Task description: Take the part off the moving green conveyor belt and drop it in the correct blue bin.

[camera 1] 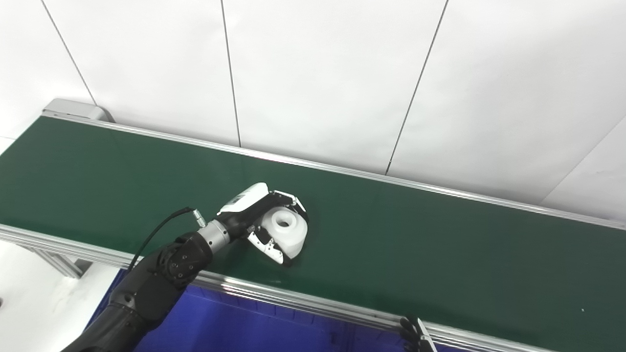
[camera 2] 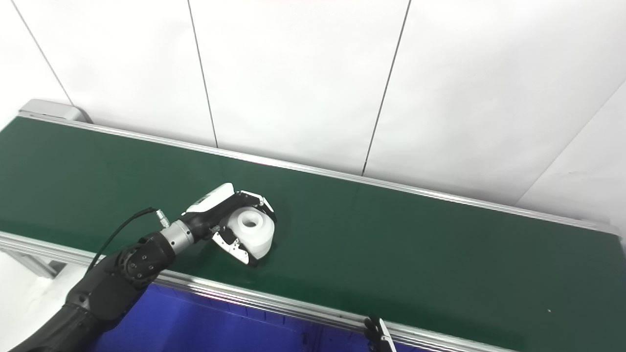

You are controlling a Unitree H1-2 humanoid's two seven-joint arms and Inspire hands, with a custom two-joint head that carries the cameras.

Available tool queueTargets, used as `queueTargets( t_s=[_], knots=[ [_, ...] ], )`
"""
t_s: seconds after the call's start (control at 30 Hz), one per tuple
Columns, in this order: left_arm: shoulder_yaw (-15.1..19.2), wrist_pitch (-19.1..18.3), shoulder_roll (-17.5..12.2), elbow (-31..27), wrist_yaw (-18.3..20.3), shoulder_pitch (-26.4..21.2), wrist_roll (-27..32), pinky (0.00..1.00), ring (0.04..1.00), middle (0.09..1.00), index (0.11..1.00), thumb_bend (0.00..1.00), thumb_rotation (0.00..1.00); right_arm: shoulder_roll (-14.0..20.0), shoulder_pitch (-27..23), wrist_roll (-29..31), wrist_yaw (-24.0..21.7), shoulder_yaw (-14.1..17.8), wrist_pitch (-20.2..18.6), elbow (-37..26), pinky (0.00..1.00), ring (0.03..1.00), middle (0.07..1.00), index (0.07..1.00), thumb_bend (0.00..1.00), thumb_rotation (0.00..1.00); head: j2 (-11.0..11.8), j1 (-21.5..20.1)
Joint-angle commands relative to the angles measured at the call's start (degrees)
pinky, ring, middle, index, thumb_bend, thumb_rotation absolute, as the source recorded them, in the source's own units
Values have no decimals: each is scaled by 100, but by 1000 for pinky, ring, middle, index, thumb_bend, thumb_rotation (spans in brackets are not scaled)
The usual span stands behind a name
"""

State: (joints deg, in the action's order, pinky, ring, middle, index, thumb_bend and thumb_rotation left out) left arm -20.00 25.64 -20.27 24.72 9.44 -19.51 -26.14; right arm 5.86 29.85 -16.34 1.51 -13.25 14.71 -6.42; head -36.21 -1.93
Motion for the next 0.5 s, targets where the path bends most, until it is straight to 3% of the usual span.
queueTargets(
  t_s=[0.0, 0.23, 0.47],
  knots=[
    [52, -45, -272, -266, 48, -185, -191, 457, 424, 512, 507, 497, 0, -17, 36, 53, 23, 1, 329, -179, 874, 907, 927, 967, 612, 736, 10, 10],
    [184, -136, -480, -771, 199, -28, -218, 465, 425, 498, 511, 498, 0, -36, 59, 62, 22, -20, 321, -231, 866, 908, 929, 967, 610, 731, -52, -89],
    [722, -49, -399, -1835, 299, 740, 1006, 437, 427, 492, 519, 498, 0, -73, 173, -98, 48, -79, 236, -434, 844, 900, 926, 964, 616, 746, -289, -512]
  ],
)
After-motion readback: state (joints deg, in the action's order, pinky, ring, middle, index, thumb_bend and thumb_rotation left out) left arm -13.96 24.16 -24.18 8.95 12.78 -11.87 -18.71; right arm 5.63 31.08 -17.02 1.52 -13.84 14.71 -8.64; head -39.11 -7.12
